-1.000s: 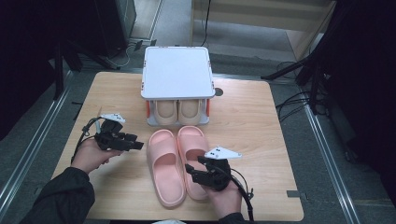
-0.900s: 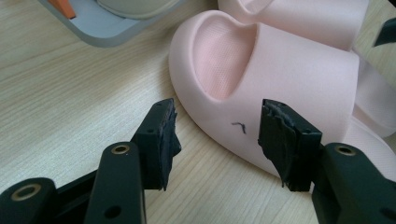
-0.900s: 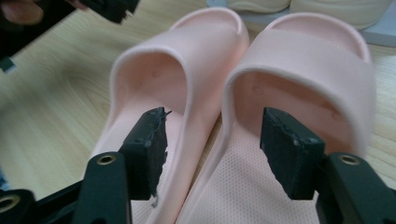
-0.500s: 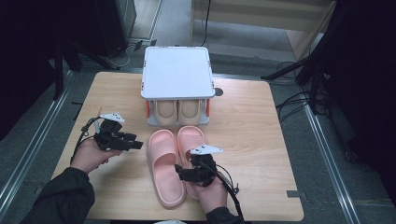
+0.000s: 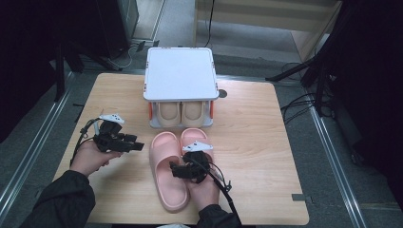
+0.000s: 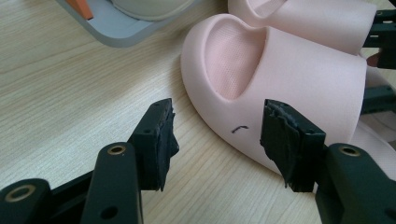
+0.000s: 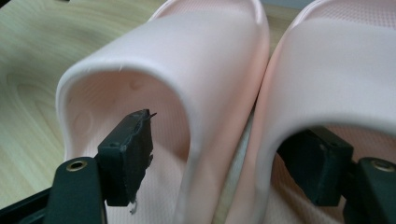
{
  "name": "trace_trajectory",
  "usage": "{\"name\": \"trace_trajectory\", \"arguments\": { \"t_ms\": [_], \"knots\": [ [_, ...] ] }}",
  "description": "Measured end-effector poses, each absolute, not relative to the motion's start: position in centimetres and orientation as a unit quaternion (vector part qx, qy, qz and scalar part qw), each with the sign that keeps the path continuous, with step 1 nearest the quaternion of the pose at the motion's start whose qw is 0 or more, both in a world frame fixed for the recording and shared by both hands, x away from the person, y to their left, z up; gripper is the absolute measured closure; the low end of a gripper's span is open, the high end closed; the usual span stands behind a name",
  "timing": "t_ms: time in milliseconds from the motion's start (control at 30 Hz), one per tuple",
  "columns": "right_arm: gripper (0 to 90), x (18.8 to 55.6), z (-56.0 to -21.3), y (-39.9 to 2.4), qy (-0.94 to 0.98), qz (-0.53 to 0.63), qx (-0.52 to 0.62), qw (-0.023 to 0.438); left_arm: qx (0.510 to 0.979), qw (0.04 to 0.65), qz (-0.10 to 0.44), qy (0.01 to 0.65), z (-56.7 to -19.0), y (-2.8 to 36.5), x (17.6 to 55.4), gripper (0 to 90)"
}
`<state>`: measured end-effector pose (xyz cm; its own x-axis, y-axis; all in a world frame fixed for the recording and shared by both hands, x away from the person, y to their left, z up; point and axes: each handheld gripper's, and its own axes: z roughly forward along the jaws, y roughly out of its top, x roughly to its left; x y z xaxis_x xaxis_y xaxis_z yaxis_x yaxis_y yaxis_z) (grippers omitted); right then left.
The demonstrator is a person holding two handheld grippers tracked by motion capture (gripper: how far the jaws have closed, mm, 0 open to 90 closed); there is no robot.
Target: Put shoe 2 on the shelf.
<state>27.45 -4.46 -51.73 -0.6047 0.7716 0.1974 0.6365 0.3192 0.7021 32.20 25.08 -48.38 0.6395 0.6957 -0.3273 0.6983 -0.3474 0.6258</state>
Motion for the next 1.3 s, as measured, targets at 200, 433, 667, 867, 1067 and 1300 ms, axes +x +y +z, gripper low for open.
{"name": "trace_trajectory", "arguments": {
  "t_ms": [200,433,667,867,1067,1300],
  "knots": [
    [37.0,28.0,-52.0,-4.2,0.799,0.388,0.450,0.096,0.819,0.383,-0.004,0.427,-48.4,25.3,32.2,44.2],
    [51.6,28.1,-52.0,-4.2,0.792,0.380,0.465,0.113,0.816,0.387,-0.003,0.429,-48.3,25.6,32.1,45.1],
    [68.3,28.2,-51.7,-4.6,0.791,0.379,0.463,0.124,0.808,0.398,0.004,0.435,-47.9,25.8,32.0,48.3],
    [71.7,28.3,-51.5,-4.9,0.797,0.377,0.457,0.118,0.806,0.397,0.001,0.438,-47.9,25.9,32.0,48.7],
    [73.4,28.7,-51.1,-5.9,0.814,0.373,0.435,0.098,0.806,0.397,0.003,0.439,-47.9,26.0,31.9,48.8],
    [74.1,29.0,-50.0,-6.5,0.848,0.382,0.361,0.068,0.804,0.398,0.008,0.442,-47.8,26.2,31.8,48.9]
  ]
}}
